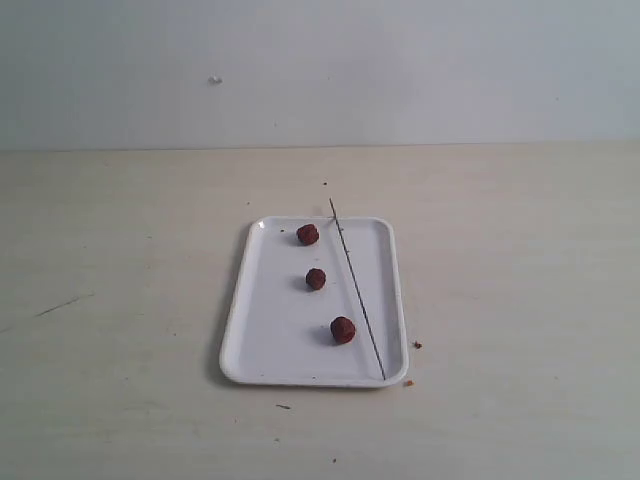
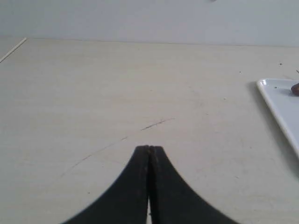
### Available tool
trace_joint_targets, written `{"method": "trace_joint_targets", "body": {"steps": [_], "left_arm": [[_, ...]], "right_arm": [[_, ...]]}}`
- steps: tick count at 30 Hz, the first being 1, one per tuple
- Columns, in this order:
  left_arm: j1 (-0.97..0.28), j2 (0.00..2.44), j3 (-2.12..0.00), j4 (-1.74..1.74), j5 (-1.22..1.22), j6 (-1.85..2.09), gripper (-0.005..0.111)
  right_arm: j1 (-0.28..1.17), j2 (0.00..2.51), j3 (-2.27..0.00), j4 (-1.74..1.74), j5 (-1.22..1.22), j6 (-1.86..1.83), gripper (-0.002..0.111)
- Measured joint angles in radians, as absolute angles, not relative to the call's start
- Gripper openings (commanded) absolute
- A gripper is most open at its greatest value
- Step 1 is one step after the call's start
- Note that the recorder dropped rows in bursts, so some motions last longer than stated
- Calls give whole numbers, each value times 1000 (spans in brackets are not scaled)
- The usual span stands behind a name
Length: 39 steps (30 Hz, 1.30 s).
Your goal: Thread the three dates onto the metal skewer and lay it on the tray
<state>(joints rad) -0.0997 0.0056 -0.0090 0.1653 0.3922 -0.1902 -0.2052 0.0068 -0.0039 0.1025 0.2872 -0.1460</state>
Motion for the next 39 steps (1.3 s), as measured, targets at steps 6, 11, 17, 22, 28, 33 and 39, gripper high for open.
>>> {"method": "trace_joint_targets", "body": {"steps": [6, 11, 17, 22, 28, 33, 39], "left_arm": [[-100, 6, -9, 165, 392, -190, 0], [-100, 6, -9, 165, 392, -190, 0], [-100, 6, -9, 165, 392, -190, 0], [-100, 6, -9, 165, 392, -190, 0], [-100, 6, -9, 165, 392, -190, 0], [-100, 6, -9, 165, 392, -190, 0], [-100, 6, -9, 165, 392, -190, 0]], "right_arm": [[-205, 7, -4, 102, 287, -139, 0], [-205, 7, -4, 102, 287, -137, 0], [-205, 7, -4, 101, 287, -140, 0], [-205, 7, -4, 57, 169, -177, 0], [-205, 7, -4, 57, 41, -181, 0], [-205, 7, -4, 57, 20, -150, 0], [-205, 7, -4, 98, -70, 0, 0]]}}
